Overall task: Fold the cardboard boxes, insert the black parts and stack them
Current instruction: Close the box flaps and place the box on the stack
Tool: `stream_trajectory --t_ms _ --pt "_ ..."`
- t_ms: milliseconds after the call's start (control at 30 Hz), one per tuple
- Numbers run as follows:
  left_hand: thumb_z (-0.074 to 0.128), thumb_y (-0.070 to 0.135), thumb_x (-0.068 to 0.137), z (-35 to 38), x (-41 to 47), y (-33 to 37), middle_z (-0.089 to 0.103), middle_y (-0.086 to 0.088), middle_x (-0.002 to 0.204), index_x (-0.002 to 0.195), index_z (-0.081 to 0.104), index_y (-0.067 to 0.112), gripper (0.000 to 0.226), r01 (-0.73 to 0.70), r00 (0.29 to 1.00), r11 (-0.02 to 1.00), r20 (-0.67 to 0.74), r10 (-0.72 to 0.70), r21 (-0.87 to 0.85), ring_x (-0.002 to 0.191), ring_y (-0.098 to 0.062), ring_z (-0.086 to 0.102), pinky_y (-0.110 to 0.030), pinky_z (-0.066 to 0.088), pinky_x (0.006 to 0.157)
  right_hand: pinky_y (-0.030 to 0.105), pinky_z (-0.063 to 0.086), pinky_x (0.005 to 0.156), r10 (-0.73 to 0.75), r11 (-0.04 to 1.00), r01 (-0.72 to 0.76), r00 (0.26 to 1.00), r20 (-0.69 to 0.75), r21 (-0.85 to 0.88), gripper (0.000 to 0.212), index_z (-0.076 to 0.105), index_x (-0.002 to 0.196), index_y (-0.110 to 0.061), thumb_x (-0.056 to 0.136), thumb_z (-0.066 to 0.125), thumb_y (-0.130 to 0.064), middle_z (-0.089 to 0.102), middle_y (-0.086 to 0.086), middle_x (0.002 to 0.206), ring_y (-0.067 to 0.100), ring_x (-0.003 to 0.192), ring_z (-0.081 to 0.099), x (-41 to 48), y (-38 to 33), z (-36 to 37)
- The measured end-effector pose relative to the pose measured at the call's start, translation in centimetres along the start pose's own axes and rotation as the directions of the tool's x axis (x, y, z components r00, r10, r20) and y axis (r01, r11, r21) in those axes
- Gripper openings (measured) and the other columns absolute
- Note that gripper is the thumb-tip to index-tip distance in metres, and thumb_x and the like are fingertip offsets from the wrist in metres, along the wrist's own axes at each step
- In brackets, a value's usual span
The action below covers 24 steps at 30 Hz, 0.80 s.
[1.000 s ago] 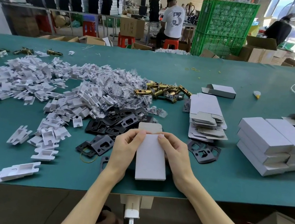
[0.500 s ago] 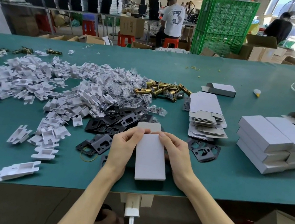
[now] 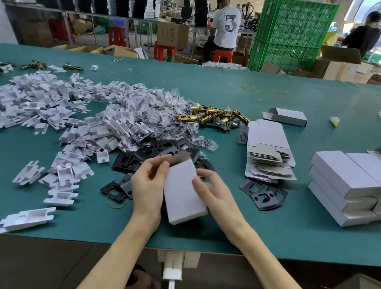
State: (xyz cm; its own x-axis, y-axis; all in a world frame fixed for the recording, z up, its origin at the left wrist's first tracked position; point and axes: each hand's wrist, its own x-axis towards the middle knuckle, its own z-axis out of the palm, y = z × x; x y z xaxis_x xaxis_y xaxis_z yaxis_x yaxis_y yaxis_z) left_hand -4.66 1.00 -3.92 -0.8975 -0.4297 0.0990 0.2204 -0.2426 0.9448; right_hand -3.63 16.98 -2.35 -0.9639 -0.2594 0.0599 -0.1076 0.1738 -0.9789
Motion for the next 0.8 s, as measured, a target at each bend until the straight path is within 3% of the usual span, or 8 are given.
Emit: stream_trajectory --t_ms 100,200,333,467,533,667,733,800 --pt "0.062 0.019 0.104 -0.2 0.4 -0.3 0.069 -0.006 0.103 0.100 0.063 0.019 0.004 -0.005 0.990 1.000 -0.141 0.006 0.013 0.095 -0.018 0.065 -0.030 0.054 0.077 0.026 0.052 0.095 0.005 0.996 0.006 0.992 0.124 -0.088 0.077 0.044 0.143 -0.037 0.075 0.070 -0.064 0.071 -0.010 0.118 0.002 0.108 0.066 0.0 0.2 0.2" --pt "0.062 0.022 0.105 -0.1 0.4 -0.5 0.062 -0.003 0.095 0.097 0.060 0.021 0.008 -0.044 0.988 0.997 -0.145 0.054 0.067 0.087 -0.015 0.058 -0.026 0.051 0.072 0.028 0.053 0.094 0.006 0.998 -0.014 0.993 0.118 0.061 0.076 0.044 0.142 -0.029 0.077 0.079 -0.044 0.076 -0.001 0.111 0.011 0.105 0.070 -0.1 0.2 -0.3" --pt "0.064 0.023 0.104 0.1 0.4 -0.6 0.062 -0.006 0.096 0.098 0.062 0.019 0.007 -0.028 0.999 0.995 -0.036 0.031 0.096 0.090 -0.020 0.057 -0.039 0.052 0.081 0.037 0.053 0.086 0.078 0.961 -0.026 0.981 -0.177 0.277 0.058 0.058 0.122 -0.019 0.073 0.084 -0.036 0.077 0.011 0.103 0.019 0.089 0.071 0.0 0.6 -0.9" --pt "0.068 0.010 0.100 0.3 -0.1 -0.4 0.076 0.000 0.108 0.092 0.061 0.011 0.010 -0.048 0.987 0.995 0.159 0.034 0.087 0.098 -0.020 0.073 -0.029 0.061 0.080 0.031 0.057 0.077 0.185 0.797 0.062 0.922 -0.340 0.601 0.054 0.064 0.115 -0.009 0.075 0.081 -0.042 0.071 0.008 0.103 0.015 0.089 0.068 0.1 0.7 -1.6" --pt "0.071 0.015 0.098 0.5 -0.5 -0.1 0.076 -0.001 0.112 0.089 0.058 0.010 0.016 -0.058 0.967 0.997 0.251 0.045 0.046 0.102 -0.023 0.075 -0.032 0.062 0.079 0.025 0.056 0.074 0.185 0.788 0.074 0.919 -0.349 0.612 0.045 0.068 0.108 -0.013 0.080 0.076 -0.047 0.071 0.001 0.095 0.011 0.085 0.067 0.1 0.6 -1.6" --pt "0.067 0.056 0.092 0.8 -0.9 0.7 0.076 -0.005 0.106 0.094 0.065 0.018 0.039 0.014 0.948 1.000 0.318 -0.012 -0.006 0.103 -0.022 0.074 -0.038 0.062 0.078 0.026 0.055 0.075 0.194 0.802 0.052 0.919 -0.342 0.595 0.034 0.068 0.104 -0.015 0.089 0.070 -0.045 0.071 -0.001 0.090 0.010 0.082 0.066 0.2 0.6 -1.5" --pt "0.068 0.061 0.087 0.7 -0.9 0.8 0.069 -0.017 0.094 0.087 0.062 0.018 0.044 0.017 0.952 1.000 0.304 -0.023 0.023 0.089 -0.028 0.066 -0.044 0.056 0.073 0.028 0.055 0.072 0.175 0.832 0.034 0.931 -0.320 0.554 0.029 0.066 0.094 -0.016 0.090 0.070 -0.044 0.069 0.001 0.088 0.012 0.081 0.065 0.1 0.5 -1.4" --pt "0.072 0.061 0.083 0.6 -1.0 0.8 0.053 -0.014 0.082 0.079 0.060 0.024 0.039 -0.007 0.955 0.998 0.296 -0.013 0.068 0.077 -0.029 0.048 -0.045 0.041 0.068 0.033 0.051 0.075 0.150 0.859 0.026 0.942 -0.300 0.510 0.029 0.063 0.088 -0.016 0.090 0.072 -0.044 0.065 0.004 0.088 0.017 0.083 0.062 0.0 0.4 -1.3"
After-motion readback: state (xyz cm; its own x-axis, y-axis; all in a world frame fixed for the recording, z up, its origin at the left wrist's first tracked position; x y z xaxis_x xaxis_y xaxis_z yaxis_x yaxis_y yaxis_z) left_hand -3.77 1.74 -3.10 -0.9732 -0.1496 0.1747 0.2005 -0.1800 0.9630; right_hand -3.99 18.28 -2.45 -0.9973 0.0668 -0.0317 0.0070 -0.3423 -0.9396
